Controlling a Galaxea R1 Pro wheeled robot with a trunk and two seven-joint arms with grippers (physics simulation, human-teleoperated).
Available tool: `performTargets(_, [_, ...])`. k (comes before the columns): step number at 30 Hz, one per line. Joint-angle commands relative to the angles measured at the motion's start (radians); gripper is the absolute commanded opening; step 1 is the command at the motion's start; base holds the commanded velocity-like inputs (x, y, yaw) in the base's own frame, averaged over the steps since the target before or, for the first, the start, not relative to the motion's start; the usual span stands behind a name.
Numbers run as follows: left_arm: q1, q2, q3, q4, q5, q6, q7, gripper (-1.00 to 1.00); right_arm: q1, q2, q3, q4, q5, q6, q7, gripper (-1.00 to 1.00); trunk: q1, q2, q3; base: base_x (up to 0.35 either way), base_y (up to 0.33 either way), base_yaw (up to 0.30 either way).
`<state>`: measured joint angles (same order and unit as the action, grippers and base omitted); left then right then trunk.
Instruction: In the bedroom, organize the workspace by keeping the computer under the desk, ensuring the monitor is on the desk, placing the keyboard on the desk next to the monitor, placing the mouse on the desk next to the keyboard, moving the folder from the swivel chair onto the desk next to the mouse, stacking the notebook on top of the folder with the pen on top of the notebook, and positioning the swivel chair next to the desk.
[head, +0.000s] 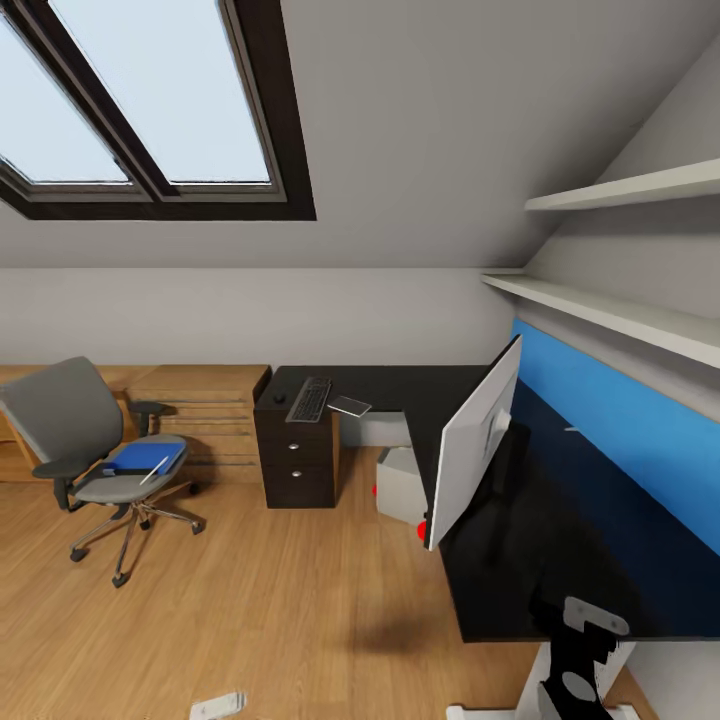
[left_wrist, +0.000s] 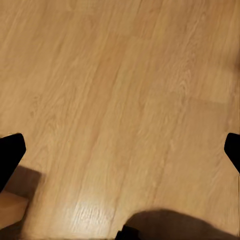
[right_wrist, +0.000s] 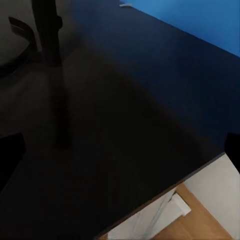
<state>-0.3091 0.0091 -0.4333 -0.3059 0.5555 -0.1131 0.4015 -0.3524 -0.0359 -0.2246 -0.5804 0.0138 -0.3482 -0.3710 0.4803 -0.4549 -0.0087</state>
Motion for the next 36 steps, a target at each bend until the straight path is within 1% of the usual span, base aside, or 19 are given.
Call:
performTargets(1, [-0.001,-0.019,-0.008,0.034,0.009,-0.032,0.006,1.00,0.000,0.001,-0.001,0.003,0.002,-0.006,-0.002,1.00,0.000,-0.001,-0.001,0.000,-0.171,0.233])
performTargets(4, [-0.001,-0.035,-0.008,0.060,0.008,-0.058,0.008,1.00,0.000,0.002,-0.001,0.006,0.003,-0.007,-0.002,1.00,0.000,-0.001,-0.001,0.000,-0.252,0.258])
performTargets(8, [-0.001,-0.038,-0.007,0.067,0.009,-0.064,0.006,1.00,0.000,0.001,-0.001,0.005,0.003,-0.008,-0.002,1.00,0.000,-0.001,-0.001,0.000,-0.281,0.266])
performTargets(12, [-0.001,-0.037,-0.007,0.068,0.010,-0.065,0.005,1.00,0.000,0.002,-0.001,0.006,0.003,-0.008,-0.002,1.00,0.000,-0.001,-0.002,0.000,-0.108,0.126])
performTargets(22, [-0.001,-0.036,-0.006,0.068,0.011,-0.064,0.005,1.00,0.000,0.002,-0.001,0.006,0.003,-0.008,-0.002,1.00,0.000,-0.001,-0.002,0.000,-0.046,0.023])
performTargets(36, [-0.001,-0.034,-0.003,0.068,0.014,-0.061,0.005,1.00,0.000,0.002,-0.001,0.007,0.003,-0.008,-0.002,1.00,0.000,-0.001,-0.002,0.000,-0.281,0.001])
